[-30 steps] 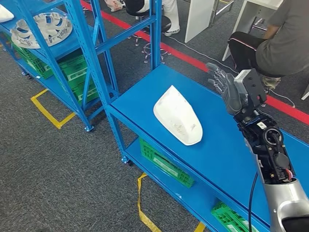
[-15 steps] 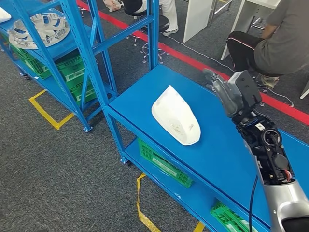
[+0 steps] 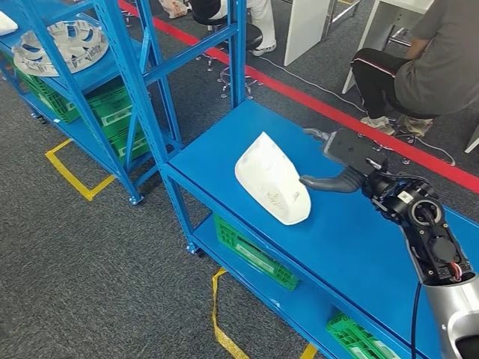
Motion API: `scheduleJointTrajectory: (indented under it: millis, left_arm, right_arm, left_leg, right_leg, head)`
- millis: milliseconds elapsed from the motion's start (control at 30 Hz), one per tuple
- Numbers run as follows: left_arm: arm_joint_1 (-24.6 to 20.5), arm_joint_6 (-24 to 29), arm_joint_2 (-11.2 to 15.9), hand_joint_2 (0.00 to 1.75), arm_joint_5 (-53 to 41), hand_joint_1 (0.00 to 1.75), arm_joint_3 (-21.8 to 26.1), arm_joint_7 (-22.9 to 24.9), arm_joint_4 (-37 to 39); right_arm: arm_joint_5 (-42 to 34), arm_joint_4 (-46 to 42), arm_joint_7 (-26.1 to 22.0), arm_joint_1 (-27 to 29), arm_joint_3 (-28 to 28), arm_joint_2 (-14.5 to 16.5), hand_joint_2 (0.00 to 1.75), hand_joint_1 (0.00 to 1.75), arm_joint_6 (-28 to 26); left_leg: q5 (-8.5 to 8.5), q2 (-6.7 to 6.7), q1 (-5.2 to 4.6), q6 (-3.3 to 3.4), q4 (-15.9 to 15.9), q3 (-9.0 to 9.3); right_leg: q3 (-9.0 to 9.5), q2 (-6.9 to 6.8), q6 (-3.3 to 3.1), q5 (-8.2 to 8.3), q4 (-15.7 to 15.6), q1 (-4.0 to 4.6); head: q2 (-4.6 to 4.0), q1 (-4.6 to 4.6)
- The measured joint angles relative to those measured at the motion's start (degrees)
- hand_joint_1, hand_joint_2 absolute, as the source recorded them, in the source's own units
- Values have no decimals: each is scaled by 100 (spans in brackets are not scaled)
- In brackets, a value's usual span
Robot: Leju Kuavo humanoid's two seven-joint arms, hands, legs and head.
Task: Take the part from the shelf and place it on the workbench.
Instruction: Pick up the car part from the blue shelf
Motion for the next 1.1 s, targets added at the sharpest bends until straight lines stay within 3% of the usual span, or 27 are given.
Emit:
scheduleJointTrajectory:
  millis: [1100]
  left_arm:
    - [60,-17,4,0,46,0,0,-51,0]
  right_arm:
    - [-332,-303,728,-287,1676,-1005,175,0,863]
  left_leg:
    - [0,-1,0,0,0,3]
  right_leg:
    - [1,-1,1,-2,0,0]
  head:
    - [0,-4]
